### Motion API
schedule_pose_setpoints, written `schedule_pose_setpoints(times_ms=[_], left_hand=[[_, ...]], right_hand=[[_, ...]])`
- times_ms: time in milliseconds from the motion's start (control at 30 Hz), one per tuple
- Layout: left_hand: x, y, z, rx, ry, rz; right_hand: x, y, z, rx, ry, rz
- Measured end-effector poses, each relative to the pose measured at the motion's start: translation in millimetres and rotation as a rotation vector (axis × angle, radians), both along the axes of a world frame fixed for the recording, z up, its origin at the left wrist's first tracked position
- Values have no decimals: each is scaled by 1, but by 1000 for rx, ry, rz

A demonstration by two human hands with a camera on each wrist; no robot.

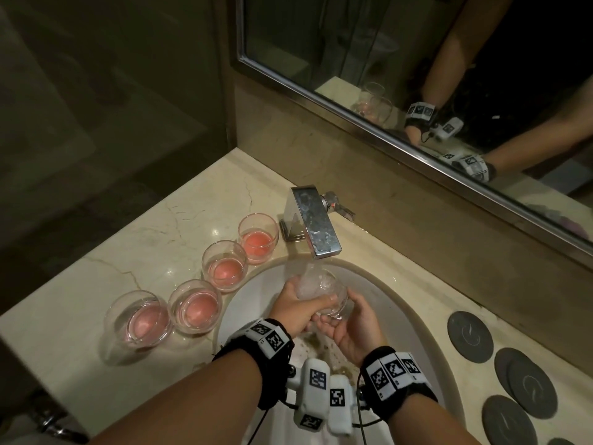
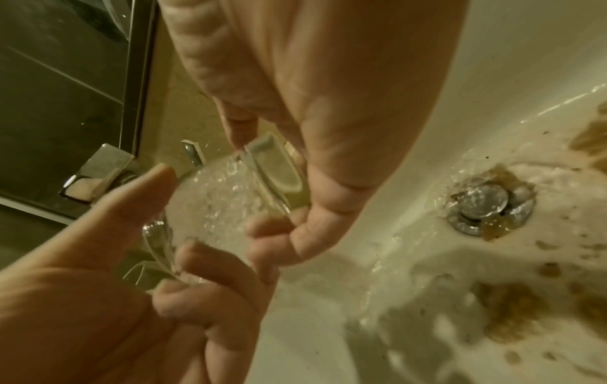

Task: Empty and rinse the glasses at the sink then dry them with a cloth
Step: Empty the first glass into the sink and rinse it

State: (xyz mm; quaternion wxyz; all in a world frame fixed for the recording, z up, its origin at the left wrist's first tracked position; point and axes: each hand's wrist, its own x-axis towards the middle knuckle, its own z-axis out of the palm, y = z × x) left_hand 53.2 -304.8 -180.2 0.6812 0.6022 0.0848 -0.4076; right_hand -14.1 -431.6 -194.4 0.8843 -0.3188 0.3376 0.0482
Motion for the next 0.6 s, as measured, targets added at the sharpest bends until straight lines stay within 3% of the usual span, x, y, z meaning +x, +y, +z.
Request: schedule_pose_setpoints(times_ms=[133, 600], left_hand=[[-2, -2, 0, -76, 74, -4], [2, 0, -1, -78, 5, -8]], right_hand=[[2, 0, -2, -30, 31, 36], [5, -4, 7, -135, 57, 36]])
